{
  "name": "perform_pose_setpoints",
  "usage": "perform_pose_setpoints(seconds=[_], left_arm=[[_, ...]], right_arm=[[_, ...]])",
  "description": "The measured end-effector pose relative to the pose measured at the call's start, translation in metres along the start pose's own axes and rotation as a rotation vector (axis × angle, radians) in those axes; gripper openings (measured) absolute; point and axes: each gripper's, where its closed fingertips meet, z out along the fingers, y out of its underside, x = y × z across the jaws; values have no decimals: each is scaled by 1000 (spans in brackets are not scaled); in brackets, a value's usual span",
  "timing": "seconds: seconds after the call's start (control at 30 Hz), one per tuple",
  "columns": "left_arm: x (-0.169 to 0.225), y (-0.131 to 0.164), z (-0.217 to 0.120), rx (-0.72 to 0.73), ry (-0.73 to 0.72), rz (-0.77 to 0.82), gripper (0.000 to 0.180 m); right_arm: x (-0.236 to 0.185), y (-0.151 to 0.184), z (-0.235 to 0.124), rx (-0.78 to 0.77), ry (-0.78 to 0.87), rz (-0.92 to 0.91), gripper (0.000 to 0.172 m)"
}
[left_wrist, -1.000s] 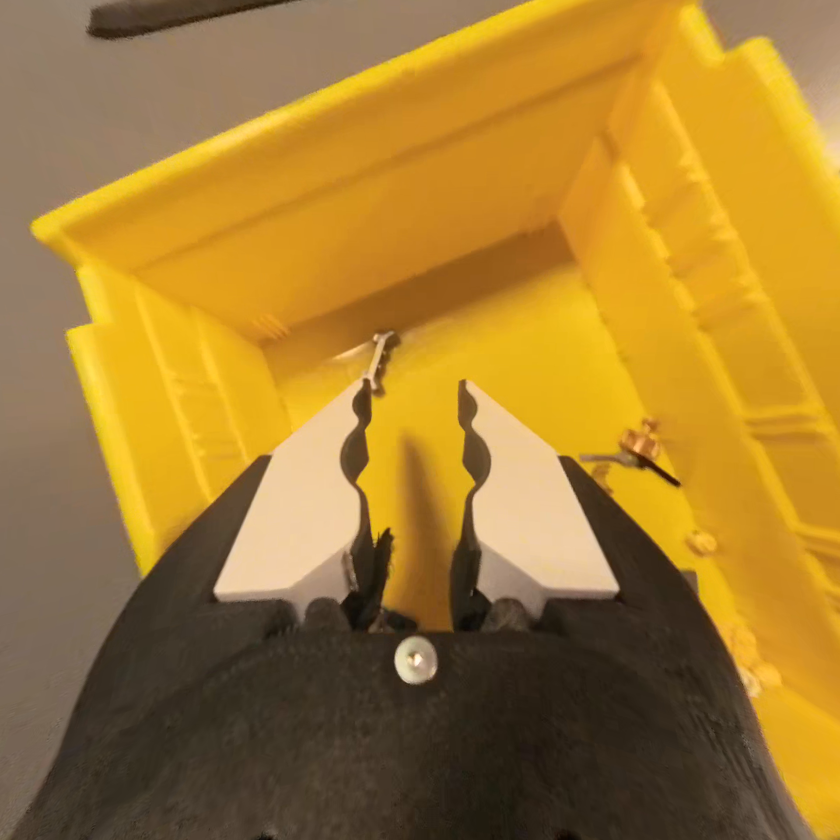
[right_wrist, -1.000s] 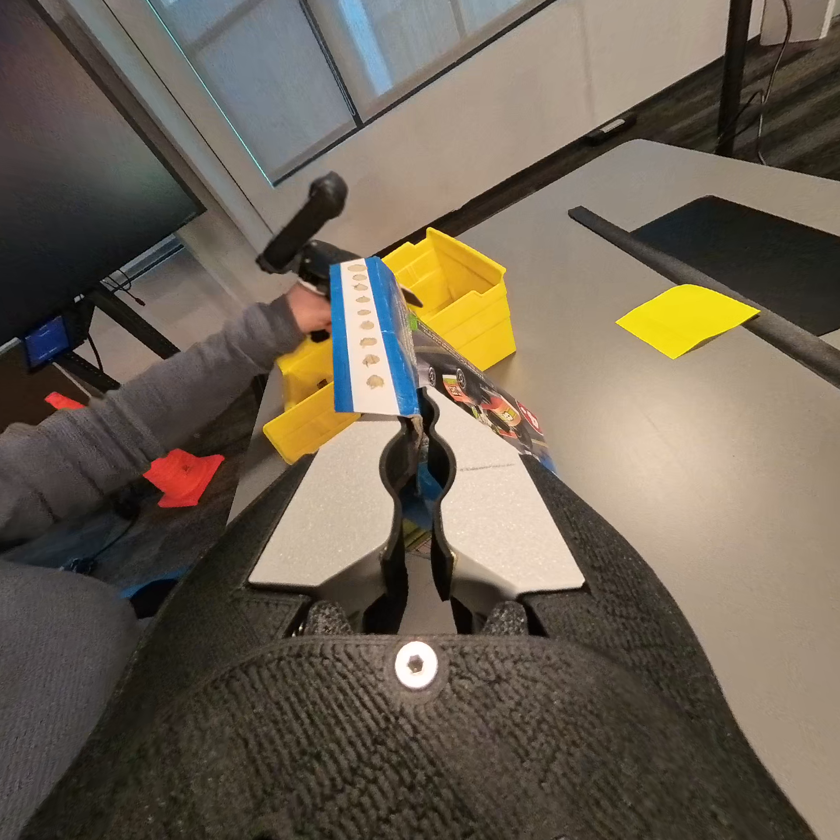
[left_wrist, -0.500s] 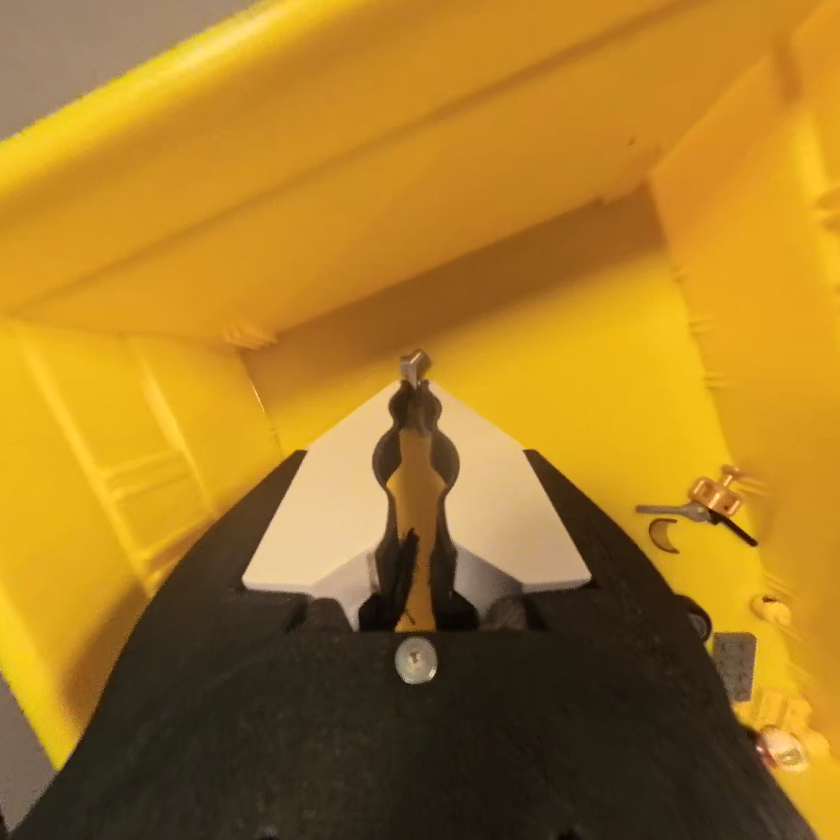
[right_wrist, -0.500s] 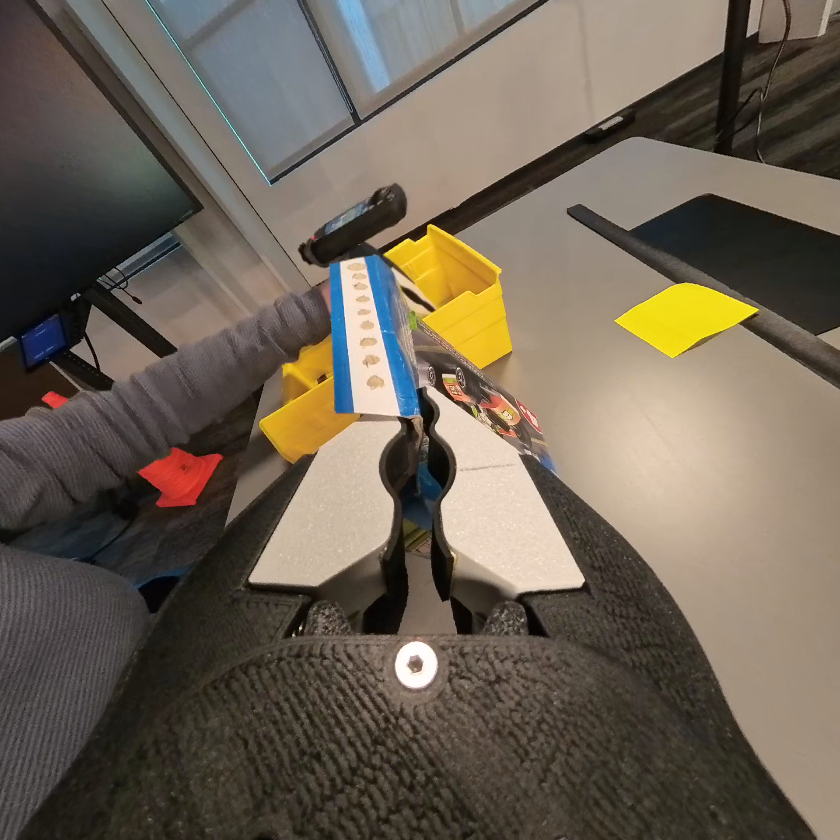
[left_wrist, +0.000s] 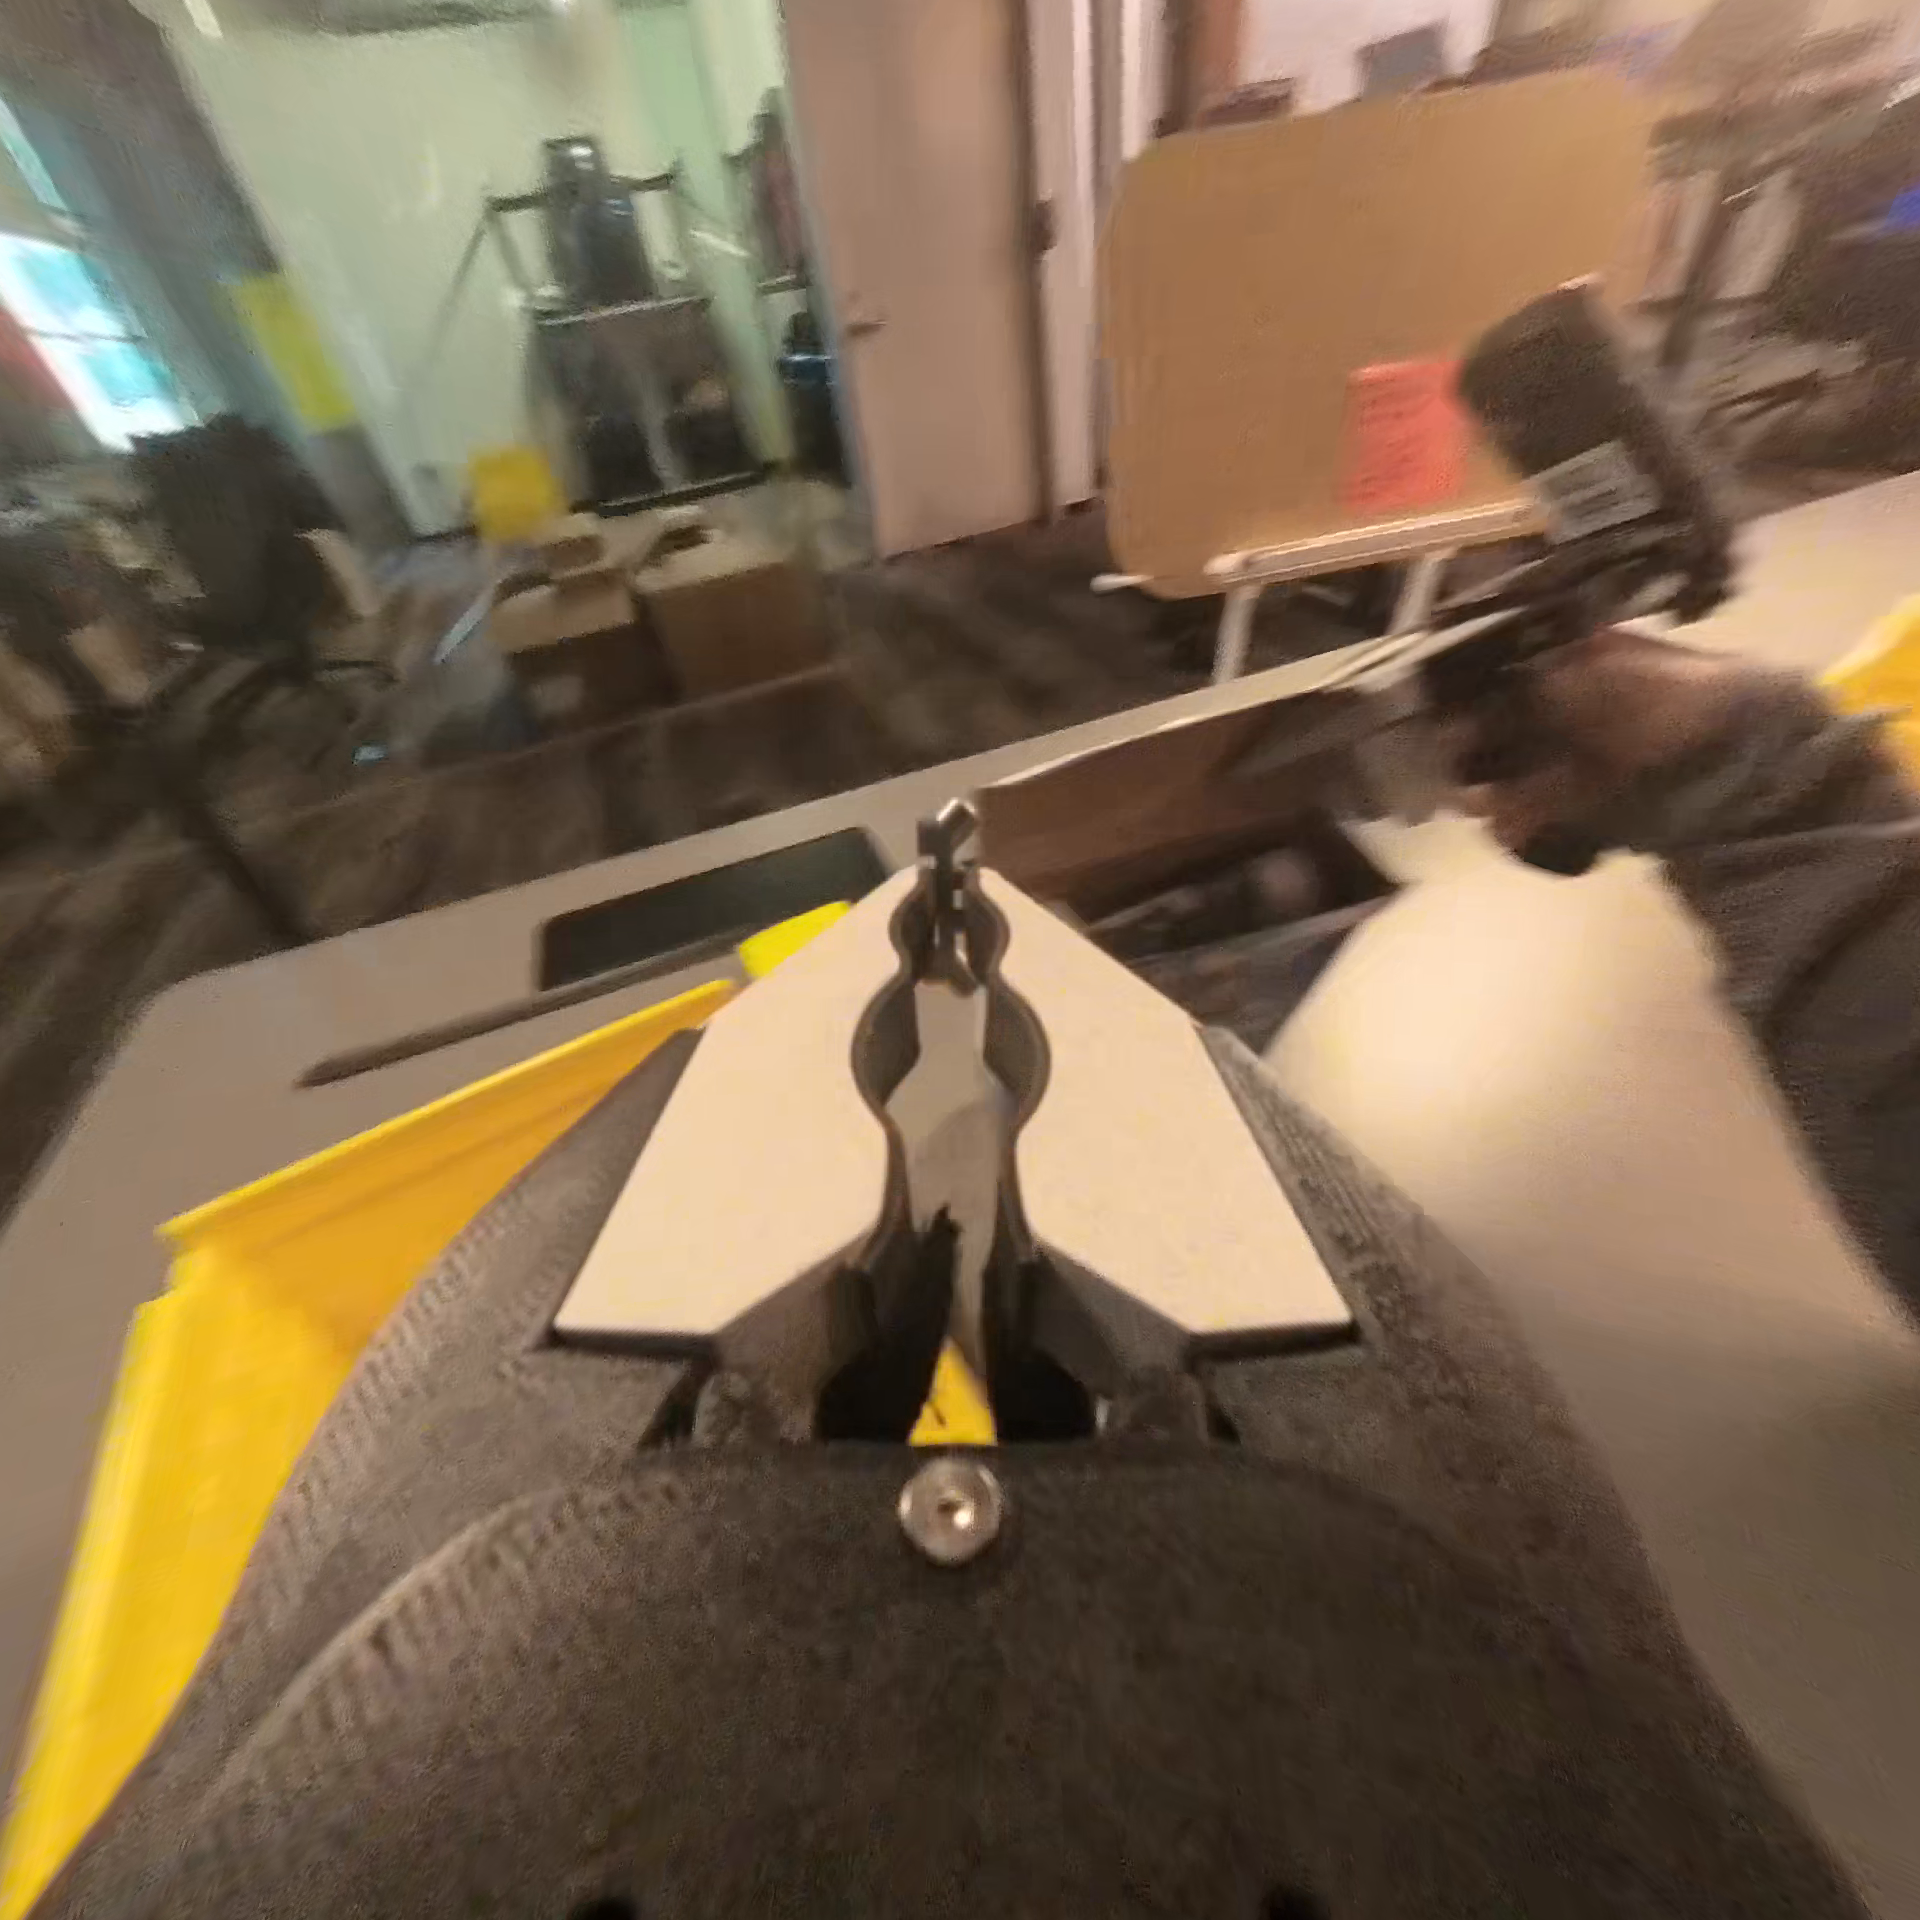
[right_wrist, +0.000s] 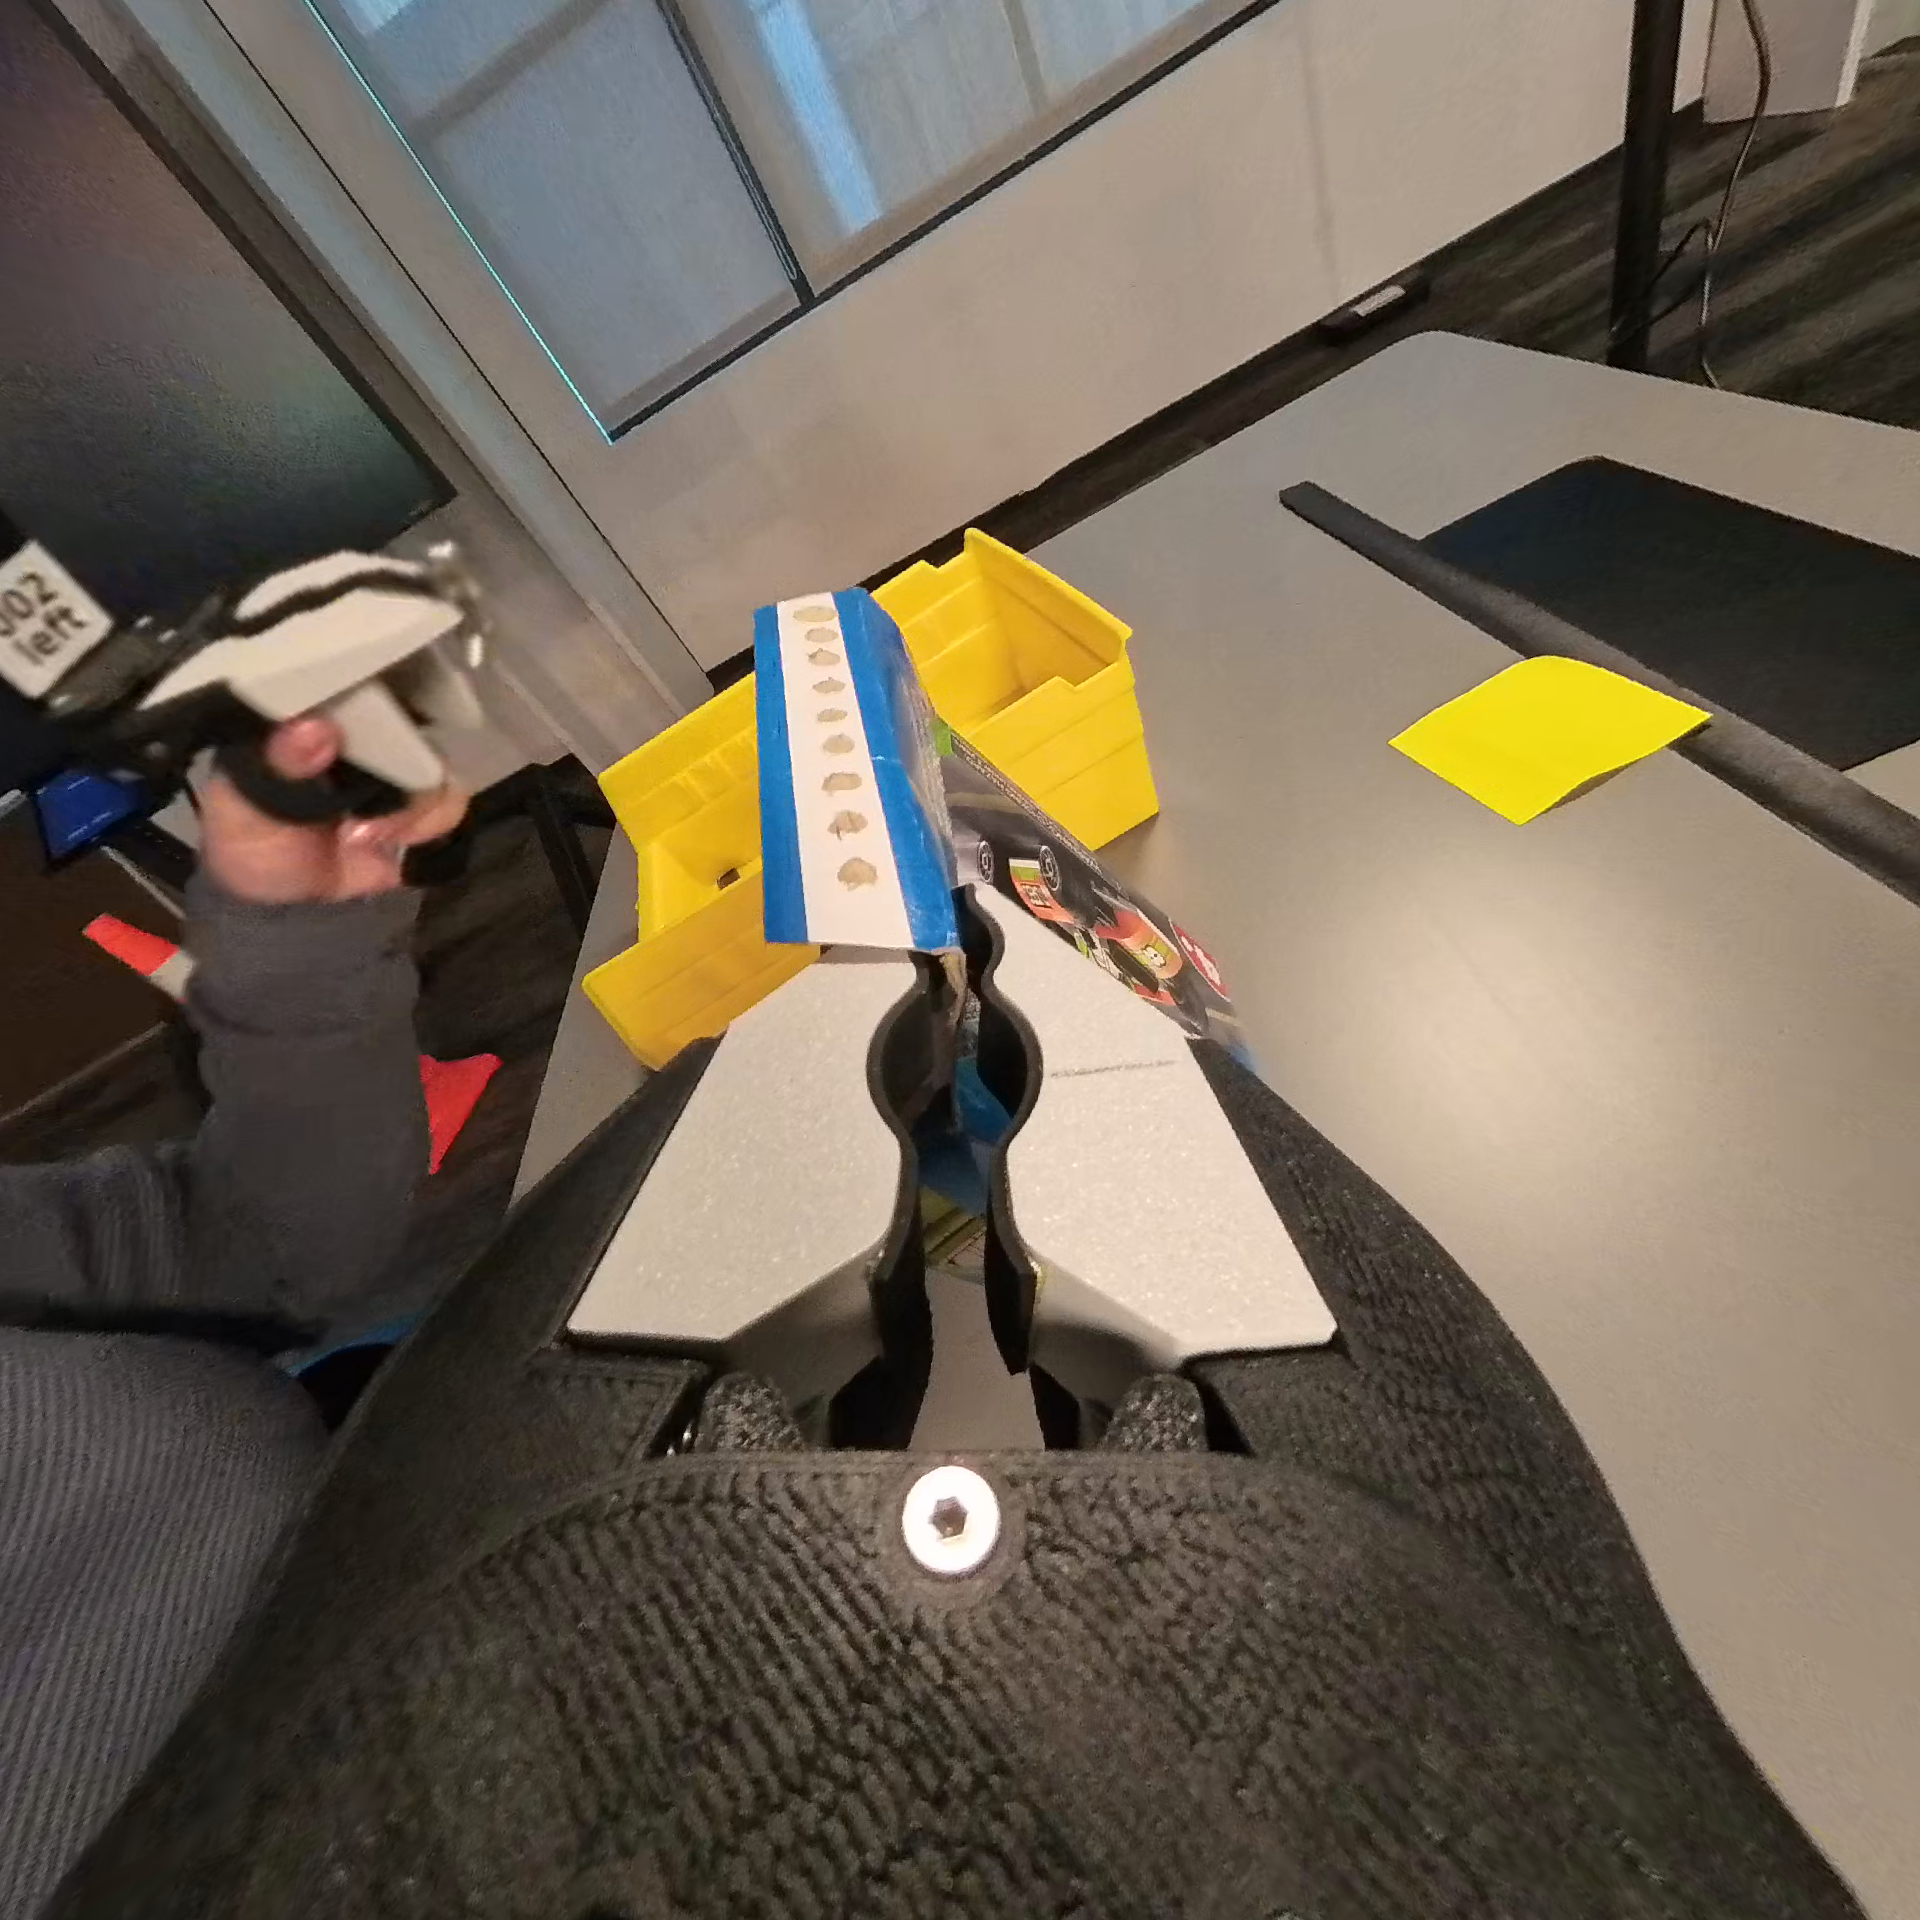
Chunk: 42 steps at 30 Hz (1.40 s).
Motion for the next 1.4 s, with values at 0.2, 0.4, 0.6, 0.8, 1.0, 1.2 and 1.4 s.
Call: perform_pose_setpoints(seconds=[0.2, 0.4, 0.6, 0.8, 1.0, 1.2, 1.4], left_arm=[[87, 15, 67, -72, 244, -34, 4], [109, 53, 111, -248, 292, 274, 4], [111, 72, 122, -278, 242, 396, 4], [110, 71, 119, -244, 249, 316, 19], [106, 63, 108, -209, 231, 275, 36], [72, 41, 72, -111, 77, 201, 44], [41, 23, 22, 42, 20, 21, 42]], right_arm=[[1, -1, 1, 1, 10, -5, 0], [0, -1, 3, 1, -3, -1, 0], [-1, 0, 5, -2, -16, 2, 0], [-1, 0, 6, -4, -17, 3, 0], [1, -2, 6, 3, 1, 0, 0], [2, -3, 6, 10, 8, -8, 0], [4, -7, 7, 17, 45, -45, 0]])
